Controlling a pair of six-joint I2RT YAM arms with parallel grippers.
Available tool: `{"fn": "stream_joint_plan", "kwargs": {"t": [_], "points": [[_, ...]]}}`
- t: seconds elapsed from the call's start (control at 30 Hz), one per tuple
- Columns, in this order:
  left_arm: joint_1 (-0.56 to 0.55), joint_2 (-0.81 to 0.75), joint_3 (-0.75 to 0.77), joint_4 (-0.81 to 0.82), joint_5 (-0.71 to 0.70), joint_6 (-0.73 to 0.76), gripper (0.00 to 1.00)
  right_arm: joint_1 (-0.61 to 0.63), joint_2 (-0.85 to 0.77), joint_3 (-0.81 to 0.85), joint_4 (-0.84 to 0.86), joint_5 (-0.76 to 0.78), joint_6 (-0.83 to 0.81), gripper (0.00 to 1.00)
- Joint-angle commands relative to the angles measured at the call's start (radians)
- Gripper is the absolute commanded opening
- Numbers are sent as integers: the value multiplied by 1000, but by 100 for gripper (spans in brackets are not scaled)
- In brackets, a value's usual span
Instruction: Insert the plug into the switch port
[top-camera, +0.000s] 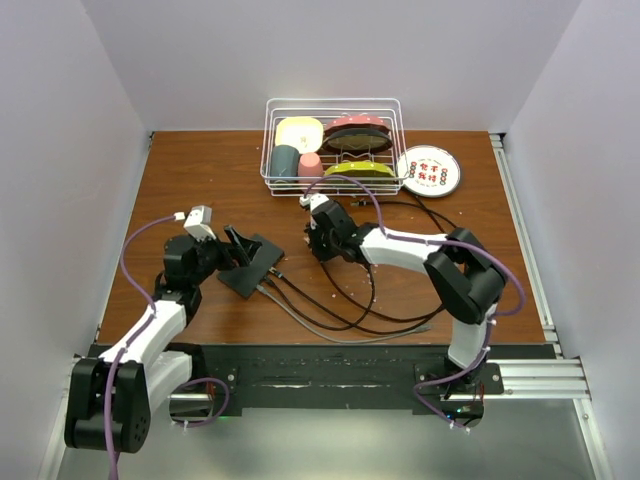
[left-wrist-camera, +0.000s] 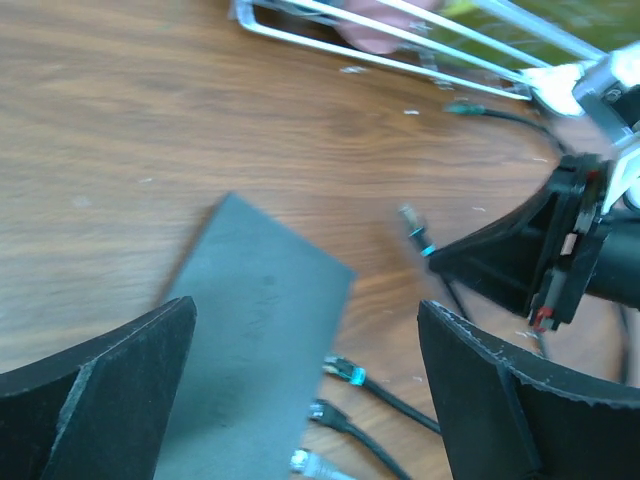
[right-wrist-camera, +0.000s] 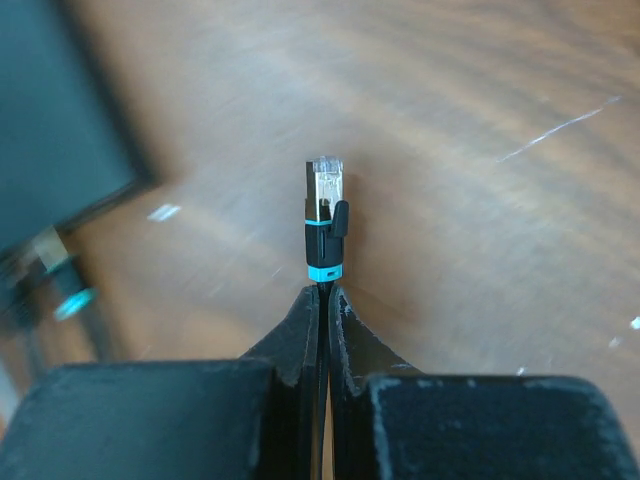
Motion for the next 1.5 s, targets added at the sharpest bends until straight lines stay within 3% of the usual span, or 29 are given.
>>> {"fn": "stream_joint_plan", "kwargs": {"t": [0.0, 0.17, 0.4, 0.67, 0.87, 1.07, 1.33, 1.43, 1.47], "points": [[4, -22, -46, 215, 158, -93, 96, 18, -140, -59, 88, -115, -63, 0], [4, 5, -53, 286, 234, -118, 92, 41, -232, -142, 202, -266, -63, 0], [-15, 80, -76, 453, 345, -188, 85, 97, -240, -157, 286, -364, -36, 0], [-24, 114, -74, 485, 359, -198, 79, 104, -252, -139, 308, -382, -3, 0], [-39, 127, -79, 521, 363, -218, 66, 105, -257, -142, 328, -398, 10, 0], [-65, 146, -71, 536, 360, -218, 63, 105, -274, -147, 349, -398, 27, 0], [-82, 150, -77, 562, 345, -239, 50, 105, -298, -154, 351, -410, 27, 0], [-85, 150, -88, 594, 334, -259, 42, 105, -285, -151, 354, -439, 26, 0], [-85, 151, -88, 600, 333, -270, 34, 107, -283, -153, 357, -439, 27, 0]]}}
